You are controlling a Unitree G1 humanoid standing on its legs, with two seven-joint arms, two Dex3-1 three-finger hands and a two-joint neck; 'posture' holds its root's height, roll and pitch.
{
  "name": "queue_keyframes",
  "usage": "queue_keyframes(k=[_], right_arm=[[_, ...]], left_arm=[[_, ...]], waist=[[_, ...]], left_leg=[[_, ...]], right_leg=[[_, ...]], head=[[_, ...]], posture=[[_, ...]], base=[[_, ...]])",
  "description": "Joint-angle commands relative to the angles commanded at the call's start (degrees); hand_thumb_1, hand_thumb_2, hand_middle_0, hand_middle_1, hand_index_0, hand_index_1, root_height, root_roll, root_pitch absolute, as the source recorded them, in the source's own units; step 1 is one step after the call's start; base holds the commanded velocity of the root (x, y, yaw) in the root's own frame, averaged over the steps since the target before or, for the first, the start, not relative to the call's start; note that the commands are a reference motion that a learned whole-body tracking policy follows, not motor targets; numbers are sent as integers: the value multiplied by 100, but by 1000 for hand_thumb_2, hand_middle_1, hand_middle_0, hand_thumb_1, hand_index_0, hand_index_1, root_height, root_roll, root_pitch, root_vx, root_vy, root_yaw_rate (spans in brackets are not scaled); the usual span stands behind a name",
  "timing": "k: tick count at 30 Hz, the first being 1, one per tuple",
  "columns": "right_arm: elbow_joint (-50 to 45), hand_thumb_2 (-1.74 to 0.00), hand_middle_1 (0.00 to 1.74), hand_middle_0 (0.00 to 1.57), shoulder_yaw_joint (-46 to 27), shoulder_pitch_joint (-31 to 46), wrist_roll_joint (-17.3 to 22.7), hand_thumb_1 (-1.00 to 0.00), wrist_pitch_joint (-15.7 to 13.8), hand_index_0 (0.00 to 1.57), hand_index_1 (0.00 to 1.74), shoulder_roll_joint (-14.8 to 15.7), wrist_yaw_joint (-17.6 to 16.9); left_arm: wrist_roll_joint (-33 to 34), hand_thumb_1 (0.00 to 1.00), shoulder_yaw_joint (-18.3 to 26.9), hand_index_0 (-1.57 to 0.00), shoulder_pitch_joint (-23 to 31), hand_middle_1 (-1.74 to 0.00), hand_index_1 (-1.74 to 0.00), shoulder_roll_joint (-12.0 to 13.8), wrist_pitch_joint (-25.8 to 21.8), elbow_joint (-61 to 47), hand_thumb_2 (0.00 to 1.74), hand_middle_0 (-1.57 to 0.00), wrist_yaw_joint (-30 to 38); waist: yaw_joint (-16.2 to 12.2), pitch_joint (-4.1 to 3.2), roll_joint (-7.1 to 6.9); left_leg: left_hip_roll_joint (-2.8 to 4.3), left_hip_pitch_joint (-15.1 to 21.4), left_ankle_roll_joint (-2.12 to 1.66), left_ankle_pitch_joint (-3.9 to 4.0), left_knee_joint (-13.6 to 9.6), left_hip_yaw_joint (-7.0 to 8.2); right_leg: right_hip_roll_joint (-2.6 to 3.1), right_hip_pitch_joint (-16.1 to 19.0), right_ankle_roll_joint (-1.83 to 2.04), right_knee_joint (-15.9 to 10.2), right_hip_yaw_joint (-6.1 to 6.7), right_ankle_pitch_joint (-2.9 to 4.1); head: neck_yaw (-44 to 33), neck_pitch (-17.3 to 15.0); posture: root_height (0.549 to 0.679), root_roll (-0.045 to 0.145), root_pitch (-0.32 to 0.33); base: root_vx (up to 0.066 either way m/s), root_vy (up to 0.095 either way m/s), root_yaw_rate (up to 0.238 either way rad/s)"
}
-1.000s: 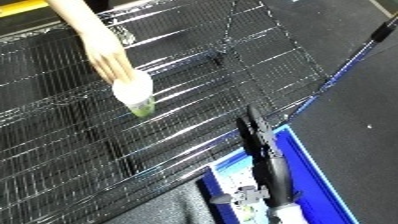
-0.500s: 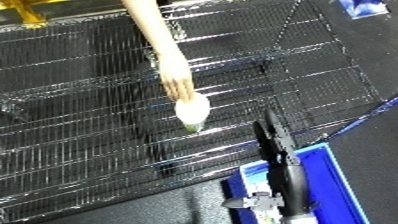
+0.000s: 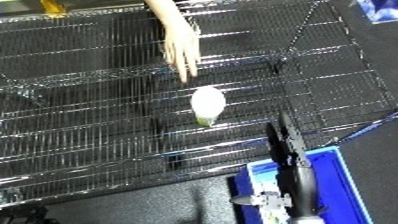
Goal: Pick up the object and place it into the box
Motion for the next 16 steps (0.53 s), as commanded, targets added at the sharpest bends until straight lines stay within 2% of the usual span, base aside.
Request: queue_keyframes(k=[6,11,13,14,16], right_arm=[[117,0,0,0,10,56,-40,0,27,0,0,8,-36],[248,0,0,0,12,-25,-116,0,10,0,0,-43,-130],[290,0,0,0,6,-86,-163,0,24,0,0,-75,-170],[290,0,0,0,6,-86,-163,0,24,0,0,-75,-170],[354,0,0,0,-8,-193,-191,0,55,0,0,-137,-254]], left_arm=[[50,1000,8,-1570,61,-1740,-1740,0,23,19,1740,-1570,-46],[103,1000,-20,-1570,56,-1740,-1740,43,65,-17,1740,-1570,-85],[111,1000,-43,-1570,35,-1740,-1740,63,81,-25,1740,-1570,-96],[111,1000,-43,-1570,35,-1740,-1740,63,81,-25,1740,-1570,-96],[105,1000,-90,-1570,-16,-1740,-1740,100,103,-28,1740,-1570,-104]], waist=[[1,-7,1],[14,91,38],[18,135,54],[18,135,54],[24,197,76]], left_leg=[[12,16,-8,13,-9,15],[-18,-99,5,-22,166,11],[-34,-157,13,-44,243,7],[-34,-157,13,-44,243,7],[-66,-245,29,-72,338,9]], right_leg=[[-20,17,17,-12,-3,14],[-42,-101,11,142,16,12],[-56,-174,18,222,29,13],[-56,-174,18,222,29,13],[-77,-293,40,324,48,24]], head=[[79,67],[257,123],[310,165],[310,165],[398,199]], posture=[[663,60,-137],[660,60,-142],[659,60,-143],[659,60,-143],[657,60,-141]], base=[[46,-6,-9],[31,-8,8],[23,-4,8],[23,-4,5],[20,-3,-5]])
